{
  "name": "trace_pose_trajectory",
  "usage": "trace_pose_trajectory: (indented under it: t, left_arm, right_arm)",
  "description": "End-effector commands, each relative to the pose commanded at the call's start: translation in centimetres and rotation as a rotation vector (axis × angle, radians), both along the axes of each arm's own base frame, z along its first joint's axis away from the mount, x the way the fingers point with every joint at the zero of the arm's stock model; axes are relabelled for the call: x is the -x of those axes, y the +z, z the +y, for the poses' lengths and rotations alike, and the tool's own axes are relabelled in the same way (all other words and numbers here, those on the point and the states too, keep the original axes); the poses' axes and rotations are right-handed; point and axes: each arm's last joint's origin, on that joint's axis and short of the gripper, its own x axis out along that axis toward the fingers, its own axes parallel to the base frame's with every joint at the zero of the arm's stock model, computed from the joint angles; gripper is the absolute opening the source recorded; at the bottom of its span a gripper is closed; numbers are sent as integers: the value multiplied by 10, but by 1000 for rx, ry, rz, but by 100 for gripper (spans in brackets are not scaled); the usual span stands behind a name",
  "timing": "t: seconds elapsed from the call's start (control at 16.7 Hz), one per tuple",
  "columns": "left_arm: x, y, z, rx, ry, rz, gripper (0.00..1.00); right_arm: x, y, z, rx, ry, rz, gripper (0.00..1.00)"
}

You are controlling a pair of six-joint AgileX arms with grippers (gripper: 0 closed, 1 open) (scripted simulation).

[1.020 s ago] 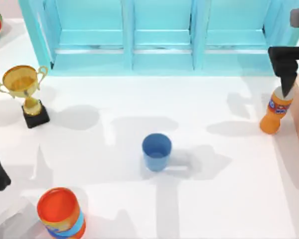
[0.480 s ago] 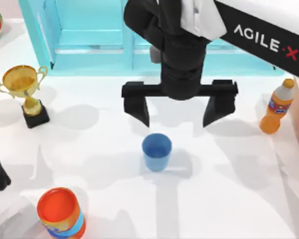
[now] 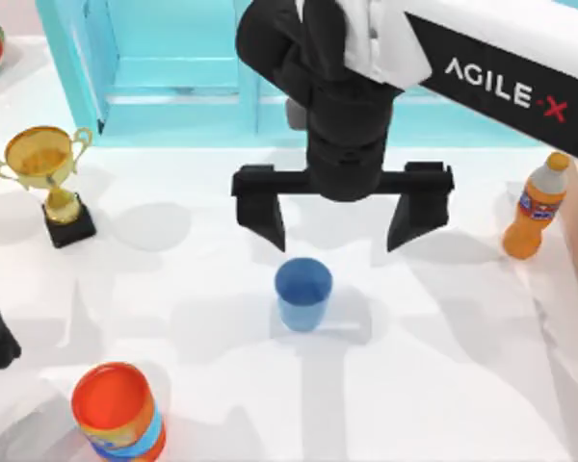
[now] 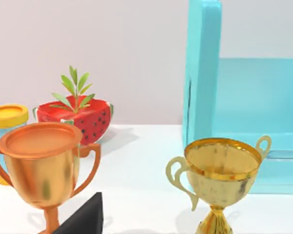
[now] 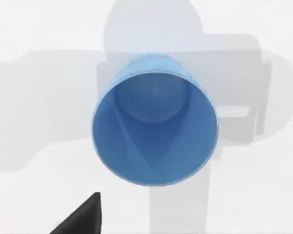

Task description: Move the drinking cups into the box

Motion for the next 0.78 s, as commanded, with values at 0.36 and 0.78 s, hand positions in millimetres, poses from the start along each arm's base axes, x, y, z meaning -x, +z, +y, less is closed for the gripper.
trace_pose_trajectory:
  t: [0.36, 0.78]
  left_arm:
    - [0, 0, 0, 0, 0, 0, 100]
    - [0, 0, 0, 0, 0, 0, 100]
  right_arm:
    - [-2, -69, 2, -8, 0, -9, 100]
    - [1, -90, 0, -2, 0, -2, 100]
